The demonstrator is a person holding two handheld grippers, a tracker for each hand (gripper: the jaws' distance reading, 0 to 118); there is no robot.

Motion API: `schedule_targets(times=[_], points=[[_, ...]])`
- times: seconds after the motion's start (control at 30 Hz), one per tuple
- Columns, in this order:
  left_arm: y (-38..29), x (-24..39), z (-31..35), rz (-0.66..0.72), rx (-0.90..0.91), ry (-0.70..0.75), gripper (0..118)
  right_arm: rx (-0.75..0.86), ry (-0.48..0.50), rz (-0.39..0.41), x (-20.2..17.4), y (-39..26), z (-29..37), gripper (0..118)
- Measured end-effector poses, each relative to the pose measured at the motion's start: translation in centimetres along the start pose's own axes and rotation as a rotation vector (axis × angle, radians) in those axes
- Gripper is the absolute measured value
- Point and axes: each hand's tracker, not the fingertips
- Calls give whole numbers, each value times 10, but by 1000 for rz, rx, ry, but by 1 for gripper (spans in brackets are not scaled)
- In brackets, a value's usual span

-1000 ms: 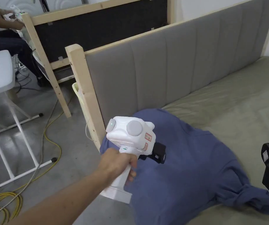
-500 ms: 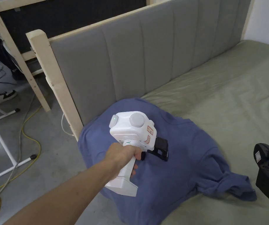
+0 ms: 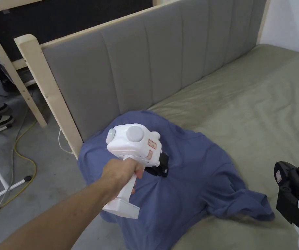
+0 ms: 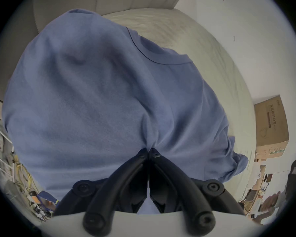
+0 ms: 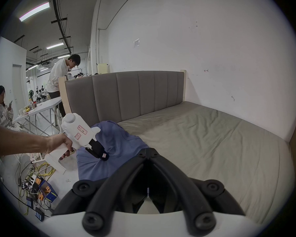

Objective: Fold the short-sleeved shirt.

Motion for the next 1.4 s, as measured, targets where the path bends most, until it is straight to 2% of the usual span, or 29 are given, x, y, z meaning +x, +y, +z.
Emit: schedule_targets(times=[0.37, 0.57, 0.77, 0.83, 0.9, 1.1, 1.23, 1.4], points=[[-6, 21, 18, -68, 38, 3, 0, -3, -13, -2, 11, -8, 6, 0], [-5, 31, 26, -15, 83, -121, 0, 6, -20, -44, 17, -11, 8, 0], [2, 61, 15, -65, 87, -182, 0, 15, -38, -64, 27, -11, 20, 0], [-1, 88, 18, -48, 107, -211, 0, 18, -49, -77, 34, -12, 24, 0], [5, 115, 12, -115, 82, -215, 0, 31, -58, -104, 44, -12, 33, 0], [13, 211, -14, -222, 70, -323, 0, 86, -181, -142, 87, -6, 78, 0], [-6, 313, -44, -388, 6, -369, 0, 139, -292, -176, 125, -3, 128, 0], [-51, 460, -85, -567, -98, -537, 0, 175, -431, -165, 167, -1, 197, 0]])
